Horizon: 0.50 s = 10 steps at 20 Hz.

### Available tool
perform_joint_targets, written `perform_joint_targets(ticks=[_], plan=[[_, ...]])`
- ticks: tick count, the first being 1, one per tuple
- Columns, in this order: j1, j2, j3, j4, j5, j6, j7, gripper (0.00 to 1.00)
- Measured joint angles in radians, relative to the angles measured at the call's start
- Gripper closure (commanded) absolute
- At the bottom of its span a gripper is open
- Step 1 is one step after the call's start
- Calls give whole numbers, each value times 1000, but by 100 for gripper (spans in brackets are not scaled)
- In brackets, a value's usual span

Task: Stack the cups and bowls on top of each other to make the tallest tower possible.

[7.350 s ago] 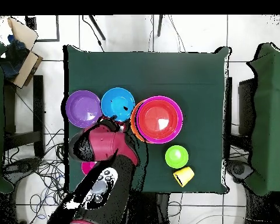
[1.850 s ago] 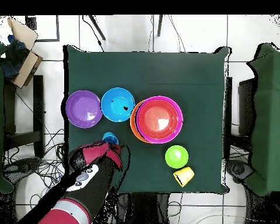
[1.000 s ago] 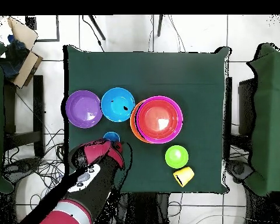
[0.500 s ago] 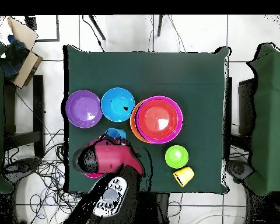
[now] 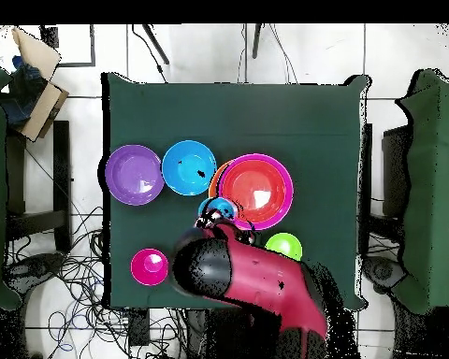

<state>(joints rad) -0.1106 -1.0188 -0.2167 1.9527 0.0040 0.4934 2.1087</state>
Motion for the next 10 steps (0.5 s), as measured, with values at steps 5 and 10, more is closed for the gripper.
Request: perform_joint_targets(ticks=[5, 10], plan=[[-128, -107, 63, -14, -3, 137, -63, 100], [-197, -131, 126, -68, -15, 194, -127, 100]])
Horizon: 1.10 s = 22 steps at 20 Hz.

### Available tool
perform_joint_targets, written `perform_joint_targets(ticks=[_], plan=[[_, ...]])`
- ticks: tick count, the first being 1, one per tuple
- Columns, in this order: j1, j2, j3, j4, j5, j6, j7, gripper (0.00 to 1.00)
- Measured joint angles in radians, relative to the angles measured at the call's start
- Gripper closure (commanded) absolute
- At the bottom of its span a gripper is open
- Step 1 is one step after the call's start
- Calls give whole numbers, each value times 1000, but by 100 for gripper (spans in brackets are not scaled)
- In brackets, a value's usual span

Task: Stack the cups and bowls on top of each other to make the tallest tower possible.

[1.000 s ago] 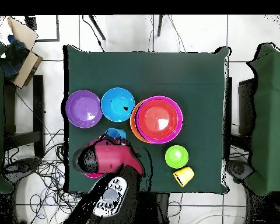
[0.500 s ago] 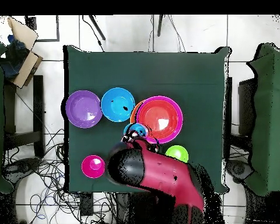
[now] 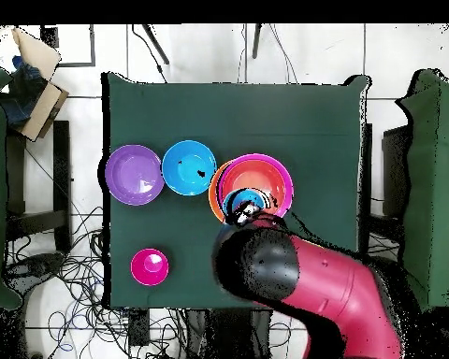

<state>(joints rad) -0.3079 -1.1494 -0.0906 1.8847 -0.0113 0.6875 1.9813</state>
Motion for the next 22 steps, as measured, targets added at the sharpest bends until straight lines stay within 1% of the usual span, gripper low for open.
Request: perform_joint_targets(ticks=[2, 4, 8, 9, 14, 17, 22], plan=[[-14, 4, 19, -19, -4, 3, -13, 100], [-38, 14, 61, -57, -16, 3, -32, 100], [-55, 29, 101, -88, -34, 4, -35, 100], [-64, 38, 128, -102, -46, 4, -35, 0], [-66, 41, 149, -111, -56, 4, -35, 0], [-67, 41, 174, -119, -74, 4, -35, 0], [-67, 41, 191, -121, -94, 4, -35, 0]])
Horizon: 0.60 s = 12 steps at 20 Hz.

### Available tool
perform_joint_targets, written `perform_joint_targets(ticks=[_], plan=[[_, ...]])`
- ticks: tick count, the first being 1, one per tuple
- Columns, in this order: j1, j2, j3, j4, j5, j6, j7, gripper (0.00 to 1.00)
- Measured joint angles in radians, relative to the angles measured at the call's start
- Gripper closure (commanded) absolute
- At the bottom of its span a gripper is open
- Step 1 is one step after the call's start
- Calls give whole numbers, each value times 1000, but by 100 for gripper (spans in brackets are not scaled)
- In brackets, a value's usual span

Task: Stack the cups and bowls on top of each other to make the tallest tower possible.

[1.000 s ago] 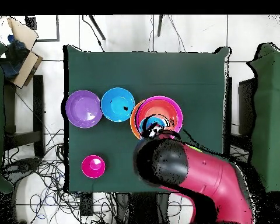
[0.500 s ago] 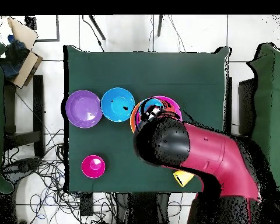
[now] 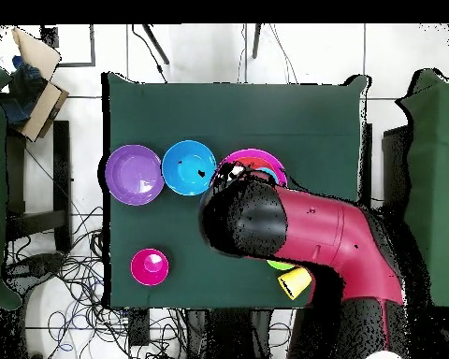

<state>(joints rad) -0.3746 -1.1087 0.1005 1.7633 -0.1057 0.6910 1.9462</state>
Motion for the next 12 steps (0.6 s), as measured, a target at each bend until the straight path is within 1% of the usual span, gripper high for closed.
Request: perform_joint_targets(ticks=[12], plan=[[0, 0, 33, 0, -38, 0, 0, 0]])
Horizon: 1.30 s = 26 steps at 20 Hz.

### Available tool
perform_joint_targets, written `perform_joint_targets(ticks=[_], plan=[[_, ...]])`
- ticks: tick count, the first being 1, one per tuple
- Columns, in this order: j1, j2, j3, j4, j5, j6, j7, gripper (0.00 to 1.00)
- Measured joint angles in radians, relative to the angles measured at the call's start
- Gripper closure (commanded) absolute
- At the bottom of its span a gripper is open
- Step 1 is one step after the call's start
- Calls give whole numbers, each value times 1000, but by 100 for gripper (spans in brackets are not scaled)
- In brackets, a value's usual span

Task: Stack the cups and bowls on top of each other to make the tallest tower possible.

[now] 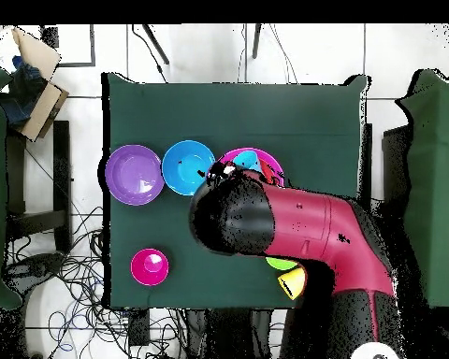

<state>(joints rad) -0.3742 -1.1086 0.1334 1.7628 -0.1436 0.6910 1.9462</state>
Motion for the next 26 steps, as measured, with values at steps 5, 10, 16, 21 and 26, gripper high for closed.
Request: perform_joint_targets(ticks=[5, 10, 16, 21, 26], plan=[[15, 12, 0, -4, -32, -6, 0, 0], [65, 62, -13, -24, -79, -66, 0, 0], [171, 153, -65, -66, -116, -156, 6, 0], [297, 242, -140, -117, -118, -172, 52, 0], [424, 339, -208, -165, -95, -179, 142, 0]])
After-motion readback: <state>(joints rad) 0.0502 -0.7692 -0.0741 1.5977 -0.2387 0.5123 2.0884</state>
